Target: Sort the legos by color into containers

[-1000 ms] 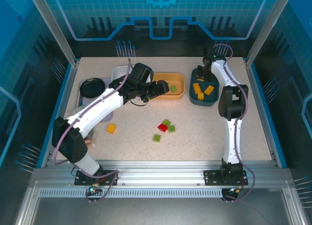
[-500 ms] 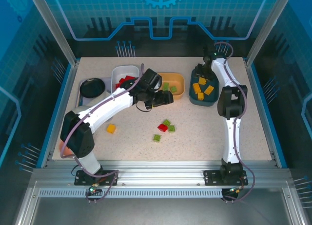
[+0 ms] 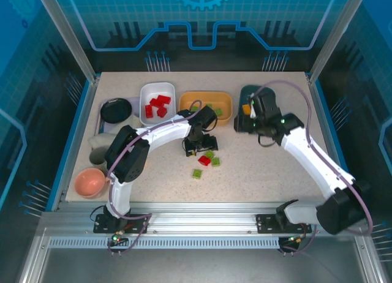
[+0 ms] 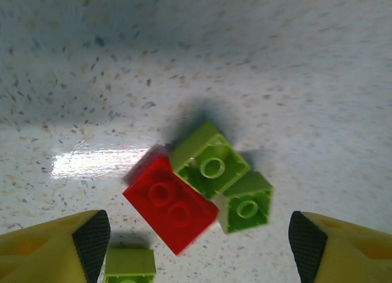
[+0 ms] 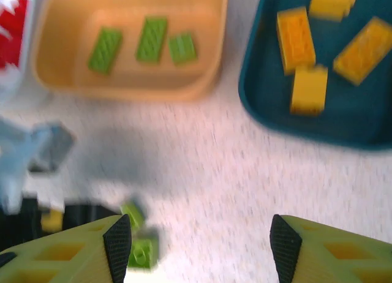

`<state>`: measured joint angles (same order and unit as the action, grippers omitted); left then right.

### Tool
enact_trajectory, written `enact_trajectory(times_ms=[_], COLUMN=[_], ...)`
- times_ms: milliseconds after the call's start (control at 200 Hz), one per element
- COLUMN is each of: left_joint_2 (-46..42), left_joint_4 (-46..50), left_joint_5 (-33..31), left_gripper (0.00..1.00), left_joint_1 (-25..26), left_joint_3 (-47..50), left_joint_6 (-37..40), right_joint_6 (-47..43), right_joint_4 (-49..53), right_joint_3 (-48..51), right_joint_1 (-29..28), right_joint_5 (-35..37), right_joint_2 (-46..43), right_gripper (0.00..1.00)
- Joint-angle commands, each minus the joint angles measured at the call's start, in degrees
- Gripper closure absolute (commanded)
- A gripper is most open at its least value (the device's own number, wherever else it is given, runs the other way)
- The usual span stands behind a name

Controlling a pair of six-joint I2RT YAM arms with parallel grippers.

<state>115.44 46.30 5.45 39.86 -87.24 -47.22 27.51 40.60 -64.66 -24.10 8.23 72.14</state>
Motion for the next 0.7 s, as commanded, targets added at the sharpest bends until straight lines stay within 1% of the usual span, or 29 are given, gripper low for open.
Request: enact_trajectory(times_ms=[0, 105, 250, 385, 540, 695], left_joint_2=[1.81, 3.56, 6.29, 8.02, 8.66, 9.26], left_joint_4=[0.58, -0.51, 0.23, 2.03, 2.62, 2.11], left_joint_5=[1.02, 1.57, 1.98, 1.99, 2.22, 2.88], left_gripper=[0.19, 0.19, 0.2, 0.22, 0.23, 0.27], left_joint_1=[-0.3, -0.55, -0.38, 0.41, 1.49, 2.25], left_joint_3=[-2.58, -3.58, -6.43, -8.27, -7.91, -8.4], left_joint_6=[-3.55, -4.22, -3.89, -3.9, -5.37, -6.3], right_joint_6=[4.04, 5.79, 5.85, 4.89, 4.09, 3.7], right_joint_4=[1.5, 3.11, 4.31, 3.79, 2.82, 2.31], right_joint_3=[6.08, 9.44, 10.38, 9.77, 9.09, 9.05], right_joint_1=[-3.06, -4.26, -4.6, -4.62, -4.6, -4.62], right_joint_5=[2.21, 2.45, 3.28, 3.18, 2.55, 1.84], right_joint_2=[-6.12, -10.7, -12.79, -11.98, -10.51, -9.62], right_gripper=[0.35, 0.34, 0.33, 0.33, 0.32, 0.32])
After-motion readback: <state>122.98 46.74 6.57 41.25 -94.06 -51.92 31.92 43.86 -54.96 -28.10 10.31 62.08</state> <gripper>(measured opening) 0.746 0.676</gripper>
